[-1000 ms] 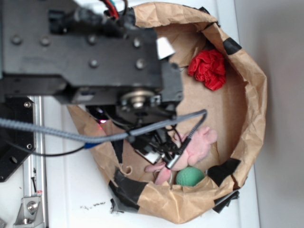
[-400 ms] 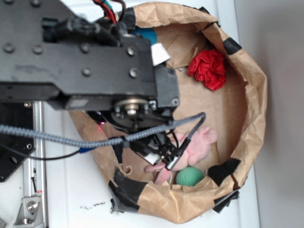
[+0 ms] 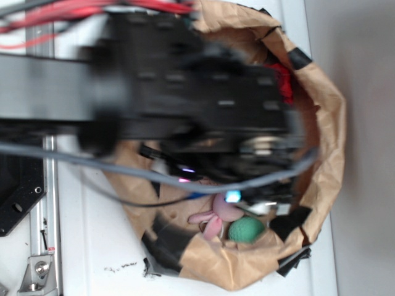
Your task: Grab the green ball.
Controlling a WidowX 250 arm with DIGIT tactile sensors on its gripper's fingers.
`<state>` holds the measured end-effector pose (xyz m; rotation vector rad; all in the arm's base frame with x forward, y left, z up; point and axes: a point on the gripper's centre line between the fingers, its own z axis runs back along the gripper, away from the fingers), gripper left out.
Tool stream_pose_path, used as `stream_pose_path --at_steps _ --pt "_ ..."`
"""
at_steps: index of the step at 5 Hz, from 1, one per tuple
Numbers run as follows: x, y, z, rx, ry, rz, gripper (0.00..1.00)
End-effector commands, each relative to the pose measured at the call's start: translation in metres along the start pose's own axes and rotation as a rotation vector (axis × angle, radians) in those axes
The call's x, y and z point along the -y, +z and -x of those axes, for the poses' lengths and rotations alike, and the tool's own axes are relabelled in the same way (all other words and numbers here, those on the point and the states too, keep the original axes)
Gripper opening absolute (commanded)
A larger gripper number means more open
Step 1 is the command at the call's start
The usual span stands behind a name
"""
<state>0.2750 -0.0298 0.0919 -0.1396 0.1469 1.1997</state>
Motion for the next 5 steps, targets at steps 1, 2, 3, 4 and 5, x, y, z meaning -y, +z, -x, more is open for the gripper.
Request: stream_pose_path --at_steps 1,2,3,4,5 --pt "0.018 -0.017 0.003 0.004 0.2 0.047 1.0" --pt "0.023 -0.035 0.026 -0.158 0.368 -0.007 1.0" --pt "0.023 -0.032 0.038 -0.24 0.447 -0.021 1.0" --pt "0.028 -0.034 0.043 -0.22 0.436 0.01 1.0" --pt "0.025 -0.052 0.046 -0.141 0.336 0.033 0.74"
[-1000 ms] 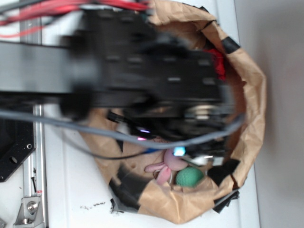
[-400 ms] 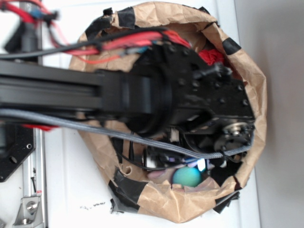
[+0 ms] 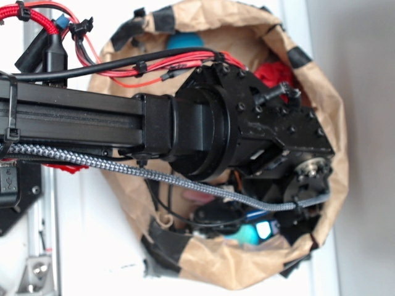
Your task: Grab the green ball.
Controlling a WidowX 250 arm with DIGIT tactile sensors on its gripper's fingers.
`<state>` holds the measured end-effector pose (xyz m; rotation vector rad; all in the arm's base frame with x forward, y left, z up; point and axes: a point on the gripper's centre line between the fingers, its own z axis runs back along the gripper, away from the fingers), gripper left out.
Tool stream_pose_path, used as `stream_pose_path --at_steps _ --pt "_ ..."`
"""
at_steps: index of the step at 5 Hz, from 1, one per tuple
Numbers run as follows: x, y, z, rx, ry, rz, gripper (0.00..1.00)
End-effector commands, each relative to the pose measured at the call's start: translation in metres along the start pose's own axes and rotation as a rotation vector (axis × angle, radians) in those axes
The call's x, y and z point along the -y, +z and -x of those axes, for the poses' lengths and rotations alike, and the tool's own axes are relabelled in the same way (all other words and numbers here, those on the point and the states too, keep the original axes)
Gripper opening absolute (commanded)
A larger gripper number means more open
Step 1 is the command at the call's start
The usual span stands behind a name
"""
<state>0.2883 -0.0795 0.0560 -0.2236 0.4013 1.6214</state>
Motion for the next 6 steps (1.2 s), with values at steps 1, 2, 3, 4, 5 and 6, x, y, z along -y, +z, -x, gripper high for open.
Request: stream_pose_path --at_steps 1,2,3,4,5,6 --pt "-0.023 -0.026 -0.001 0.078 -0.095 0.048 0.0" --pt "-0.03 -0.028 -0.01 0.094 -0.101 0.054 0.0" --pt "-0.027 0.011 -0.026 0.124 -0.337 0.16 0.0" --pt "-0.019 0.073 -0.038 0.275 -0.638 0.328 0.0" --pt "-0.018 0.131 -0.046 0.483 -0.923 0.385 0.0" --pt "-0.011 0.137 -0.04 0.519 -1.183 0.31 0.0"
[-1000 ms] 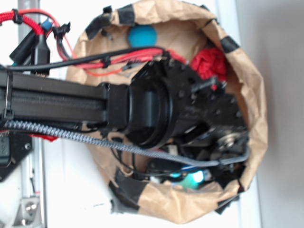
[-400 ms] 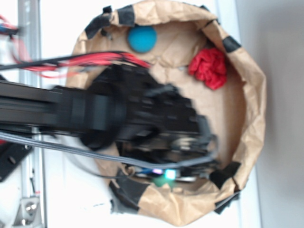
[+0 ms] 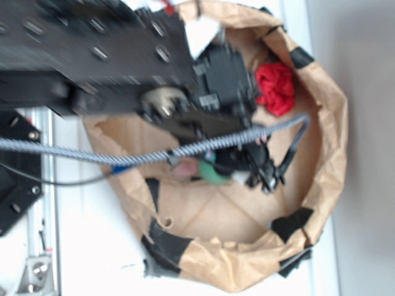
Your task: Grab the green ball.
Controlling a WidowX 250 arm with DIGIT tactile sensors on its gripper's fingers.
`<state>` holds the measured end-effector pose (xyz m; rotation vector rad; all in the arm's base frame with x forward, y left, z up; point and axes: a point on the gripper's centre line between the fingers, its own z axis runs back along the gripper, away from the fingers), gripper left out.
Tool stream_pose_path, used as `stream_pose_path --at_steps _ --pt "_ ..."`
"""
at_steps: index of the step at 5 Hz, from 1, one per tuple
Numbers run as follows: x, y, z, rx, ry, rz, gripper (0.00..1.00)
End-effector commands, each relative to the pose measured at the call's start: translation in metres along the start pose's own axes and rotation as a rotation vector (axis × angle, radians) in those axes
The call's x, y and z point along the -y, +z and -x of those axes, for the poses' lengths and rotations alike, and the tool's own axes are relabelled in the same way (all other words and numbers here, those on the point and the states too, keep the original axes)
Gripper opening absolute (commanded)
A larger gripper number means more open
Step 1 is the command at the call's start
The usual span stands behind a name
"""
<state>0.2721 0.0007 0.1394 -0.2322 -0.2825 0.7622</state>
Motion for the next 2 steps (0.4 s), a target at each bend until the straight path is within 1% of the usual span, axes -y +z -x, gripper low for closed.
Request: stream_pose_path --at_steps 1,2 --pt "0.0144 0.0064 -0.0071 -0.019 -0.521 -0.04 0.0" --pt "0.0099 0.0041 -0.0021 -0.013 -0.529 -0.035 0.0"
